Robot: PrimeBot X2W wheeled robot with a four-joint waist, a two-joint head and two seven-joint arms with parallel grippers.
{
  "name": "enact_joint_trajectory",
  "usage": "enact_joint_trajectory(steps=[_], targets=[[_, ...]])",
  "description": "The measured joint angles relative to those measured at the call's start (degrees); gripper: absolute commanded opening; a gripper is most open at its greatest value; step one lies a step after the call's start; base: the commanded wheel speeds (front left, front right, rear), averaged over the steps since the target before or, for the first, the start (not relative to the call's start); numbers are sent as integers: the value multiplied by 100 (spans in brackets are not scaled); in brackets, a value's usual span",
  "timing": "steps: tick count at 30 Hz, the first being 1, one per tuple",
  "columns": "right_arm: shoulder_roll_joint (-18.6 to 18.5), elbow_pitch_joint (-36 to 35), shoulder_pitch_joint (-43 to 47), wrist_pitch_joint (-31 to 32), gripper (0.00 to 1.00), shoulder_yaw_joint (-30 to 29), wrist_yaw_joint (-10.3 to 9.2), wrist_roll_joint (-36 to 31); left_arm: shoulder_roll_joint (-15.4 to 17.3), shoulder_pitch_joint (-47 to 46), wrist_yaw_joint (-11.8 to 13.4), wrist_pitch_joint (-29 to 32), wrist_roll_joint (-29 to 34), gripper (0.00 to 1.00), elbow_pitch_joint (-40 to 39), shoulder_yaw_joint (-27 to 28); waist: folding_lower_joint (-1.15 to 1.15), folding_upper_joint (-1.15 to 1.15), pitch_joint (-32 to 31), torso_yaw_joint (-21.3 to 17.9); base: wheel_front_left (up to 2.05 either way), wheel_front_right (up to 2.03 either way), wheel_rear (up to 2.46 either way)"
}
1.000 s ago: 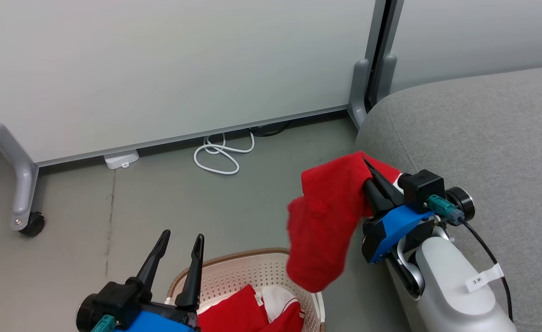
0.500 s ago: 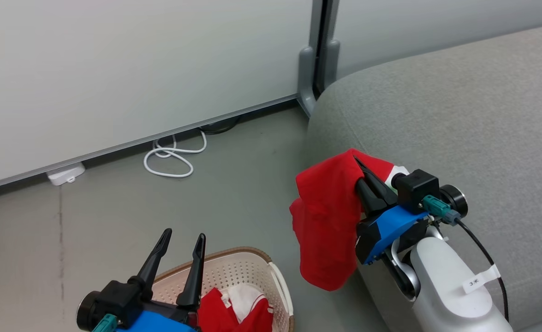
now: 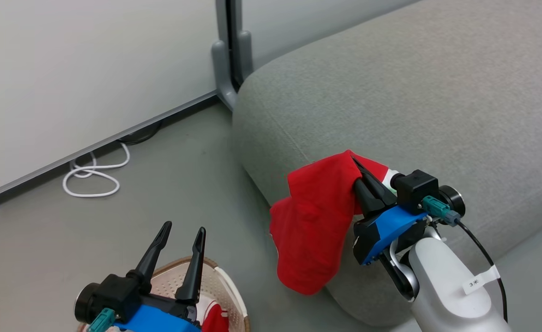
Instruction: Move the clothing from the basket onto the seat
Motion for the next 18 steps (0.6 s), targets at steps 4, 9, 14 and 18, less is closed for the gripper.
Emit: enact_joint_trajectory(steps=[4,9,14,18], targets=[[-1,-16,6,-25,0,-18,0,34,13,-51,0,0,0,100,-1,-25,0,0,75,-190,0,0,0],[-1,-21,21,-51,0,-33,0,45,68,-91,0,0,-7,100,8,-56,0,0,148,-273,0,0,0],[1,-21,30,-73,0,-176,0,98,96,-119,0,0,-22,100,20,-125,0,0,193,-233,0,0,0],[1,0,-147,-73,0,-448,0,163,185,-176,0,0,-47,100,-8,-176,0,0,300,-172,0,0,0]])
